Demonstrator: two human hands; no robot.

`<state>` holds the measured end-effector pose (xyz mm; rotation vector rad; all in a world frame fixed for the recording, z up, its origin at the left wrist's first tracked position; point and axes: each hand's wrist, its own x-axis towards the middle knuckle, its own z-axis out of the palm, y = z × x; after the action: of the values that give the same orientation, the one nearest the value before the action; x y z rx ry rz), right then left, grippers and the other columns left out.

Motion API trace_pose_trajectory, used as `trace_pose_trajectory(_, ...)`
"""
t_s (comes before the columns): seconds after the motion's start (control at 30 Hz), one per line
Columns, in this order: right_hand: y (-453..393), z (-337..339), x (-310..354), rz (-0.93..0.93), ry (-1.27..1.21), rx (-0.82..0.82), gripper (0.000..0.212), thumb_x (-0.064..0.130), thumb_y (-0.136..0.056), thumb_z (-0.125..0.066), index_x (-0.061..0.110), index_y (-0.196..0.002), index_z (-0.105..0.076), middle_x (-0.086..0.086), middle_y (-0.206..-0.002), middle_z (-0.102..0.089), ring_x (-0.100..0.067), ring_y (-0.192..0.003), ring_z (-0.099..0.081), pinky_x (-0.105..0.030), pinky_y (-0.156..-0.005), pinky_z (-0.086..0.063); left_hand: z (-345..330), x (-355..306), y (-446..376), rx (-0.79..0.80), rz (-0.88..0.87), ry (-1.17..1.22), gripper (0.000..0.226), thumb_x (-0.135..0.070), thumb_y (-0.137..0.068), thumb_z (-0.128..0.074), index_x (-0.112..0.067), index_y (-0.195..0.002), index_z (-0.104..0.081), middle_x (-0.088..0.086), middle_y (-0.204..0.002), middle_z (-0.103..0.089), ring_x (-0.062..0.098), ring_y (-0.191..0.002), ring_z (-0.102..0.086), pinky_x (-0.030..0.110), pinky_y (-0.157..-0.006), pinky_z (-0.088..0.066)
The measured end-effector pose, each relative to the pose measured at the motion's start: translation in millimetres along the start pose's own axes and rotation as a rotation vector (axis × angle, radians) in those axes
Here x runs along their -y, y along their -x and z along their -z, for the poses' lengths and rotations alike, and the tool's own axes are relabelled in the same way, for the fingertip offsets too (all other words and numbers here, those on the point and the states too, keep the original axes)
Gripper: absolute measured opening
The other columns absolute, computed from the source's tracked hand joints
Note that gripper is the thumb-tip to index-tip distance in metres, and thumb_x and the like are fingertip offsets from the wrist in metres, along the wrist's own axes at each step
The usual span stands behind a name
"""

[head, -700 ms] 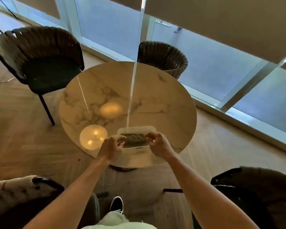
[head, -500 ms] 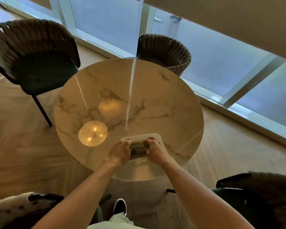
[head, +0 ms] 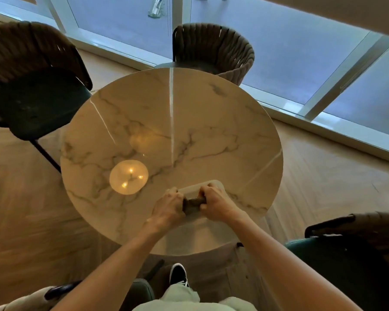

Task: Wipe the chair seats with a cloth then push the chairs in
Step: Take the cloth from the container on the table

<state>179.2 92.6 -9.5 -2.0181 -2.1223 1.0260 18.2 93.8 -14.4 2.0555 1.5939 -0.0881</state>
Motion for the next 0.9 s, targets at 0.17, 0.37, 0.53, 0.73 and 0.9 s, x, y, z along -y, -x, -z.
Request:
trace_pose_trajectory(0.17, 45.6, 33.9, -17.9, 0.029, -0.379, -0.128, 0.022, 0.01, -0.078, -0.061, 0.029, -0.086, -0.055, 0.005, -0.082, -0.061, -0.013, -0.077, -0.058, -0.026, -0.067, -0.051, 15.2, -0.1, 0.2, 0.09, -0.146, 0.578, 0.027, -0.036, -0.066, -0.081, -0.021, -0.084, -0.067, 0.0, -0.082, -0.065, 0.016, -0.076, -0.06, 0.031, -0.066, -0.048)
trace_pose_trajectory(0.37, 111.3, 52.5, -67.4, -0.07, -0.843, -0.236, 0.043, 0.014, -0.086, -0.068, 0.037, -0.119, -0.051, -0.005, -0.093, -0.069, -0.02, -0.087, -0.067, -0.032, -0.078, -0.058, 12.9, -65.5, 13.3, 0.462, -0.126, 1.113, 0.05, -0.029, -0.076, -0.078, -0.018, -0.121, -0.058, 0.019, -0.11, -0.061, 0.03, -0.096, -0.064, 0.043, -0.084, -0.056)
trace_pose_trajectory(0.53, 171.3, 47.1, -114.4, -0.153, -1.077, -0.253, 0.034, 0.021, -0.087, -0.069, 0.042, -0.112, -0.059, -0.009, -0.114, -0.06, -0.028, -0.1, -0.063, -0.035, -0.075, -0.058, -12.8, -138.3, 28.6, 0.478, 0.059, 1.299, 0.036, -0.003, -0.089, -0.06, -0.014, -0.124, -0.057, 0.021, -0.11, -0.06, 0.025, -0.089, -0.063, 0.026, -0.063, -0.056)
trace_pose_trajectory(0.73, 239.7, 26.1, -169.8, -0.257, -0.95, -0.291, 0.044, 0.029, -0.072, -0.08, 0.039, -0.111, -0.063, 0.007, -0.107, -0.063, -0.011, -0.1, -0.062, -0.029, -0.088, -0.054, -51.7, -200.6, 37.0, 0.608, 0.066, 1.109, 0.029, -0.016, -0.081, -0.074, -0.009, -0.109, -0.069, 0.013, -0.101, -0.07, 0.019, -0.083, -0.063, 0.021, -0.06, -0.052)
trace_pose_trajectory(0.9, 285.2, 4.9, -200.7, -0.377, -0.951, -0.51, 0.018, 0.022, -0.08, -0.076, 0.029, -0.095, -0.068, 0.009, -0.102, -0.057, -0.006, -0.093, -0.059, -0.012, -0.079, -0.047, -85.5, -236.8, 46.5, 0.748, -0.086, 0.922, 0.067, -0.029, -0.048, -0.089, -0.016, -0.11, -0.07, 0.001, -0.097, -0.074, 0.017, -0.09, -0.068, 0.026, -0.08, -0.055)
